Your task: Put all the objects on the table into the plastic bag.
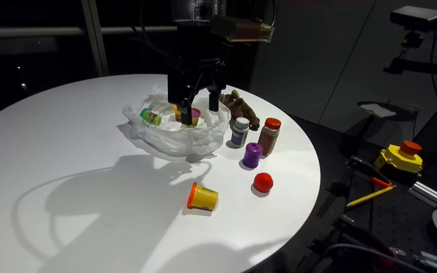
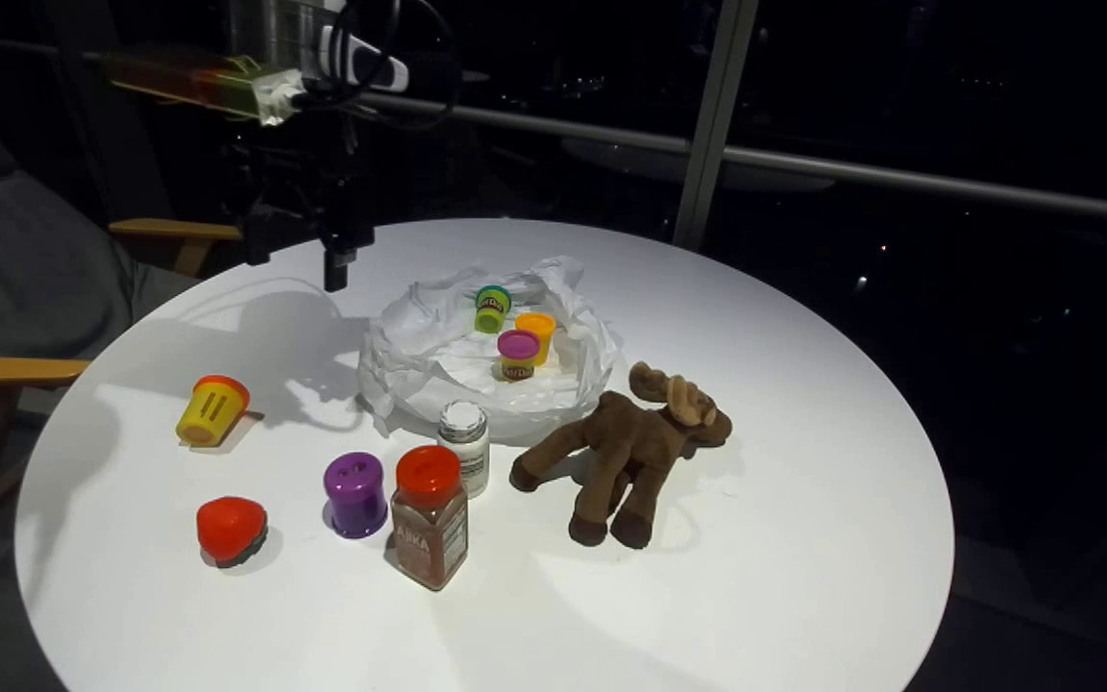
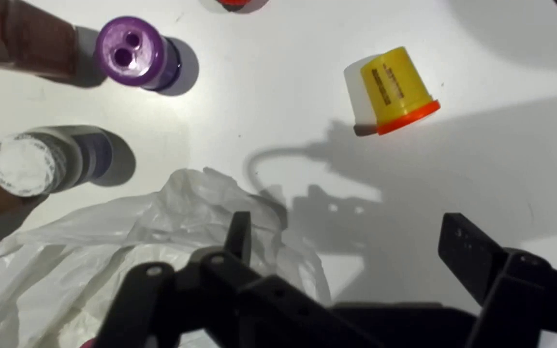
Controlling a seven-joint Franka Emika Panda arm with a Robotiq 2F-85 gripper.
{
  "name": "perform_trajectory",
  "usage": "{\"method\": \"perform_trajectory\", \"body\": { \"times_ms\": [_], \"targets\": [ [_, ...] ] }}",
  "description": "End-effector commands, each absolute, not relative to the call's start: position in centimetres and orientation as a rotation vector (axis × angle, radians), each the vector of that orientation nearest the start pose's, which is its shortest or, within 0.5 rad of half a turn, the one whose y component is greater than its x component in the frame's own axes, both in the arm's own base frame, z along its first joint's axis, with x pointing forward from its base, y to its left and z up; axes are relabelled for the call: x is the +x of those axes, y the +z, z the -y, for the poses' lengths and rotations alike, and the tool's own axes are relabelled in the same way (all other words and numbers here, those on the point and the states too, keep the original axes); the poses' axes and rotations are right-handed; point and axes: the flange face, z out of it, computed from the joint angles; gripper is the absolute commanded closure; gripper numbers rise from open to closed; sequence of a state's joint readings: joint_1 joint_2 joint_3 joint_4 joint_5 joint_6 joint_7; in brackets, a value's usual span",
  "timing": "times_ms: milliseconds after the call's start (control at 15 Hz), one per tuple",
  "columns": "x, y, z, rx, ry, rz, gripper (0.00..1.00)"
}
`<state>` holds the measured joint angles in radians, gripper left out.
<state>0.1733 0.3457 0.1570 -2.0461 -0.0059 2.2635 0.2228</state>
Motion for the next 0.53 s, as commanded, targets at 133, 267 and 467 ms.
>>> {"method": "perform_trajectory", "body": {
  "times_ms": [133, 267, 467],
  "targets": [
    [53.1, 21.9, -20.6, -3.093, 0.450, 0.228, 0.00],
    [52.3, 19.8, -21.1, -3.050, 0.515, 0.329, 0.00],
    [50.7, 17.5, -22.7, -2.948, 0.583, 0.518, 0.00]
  ]
}}
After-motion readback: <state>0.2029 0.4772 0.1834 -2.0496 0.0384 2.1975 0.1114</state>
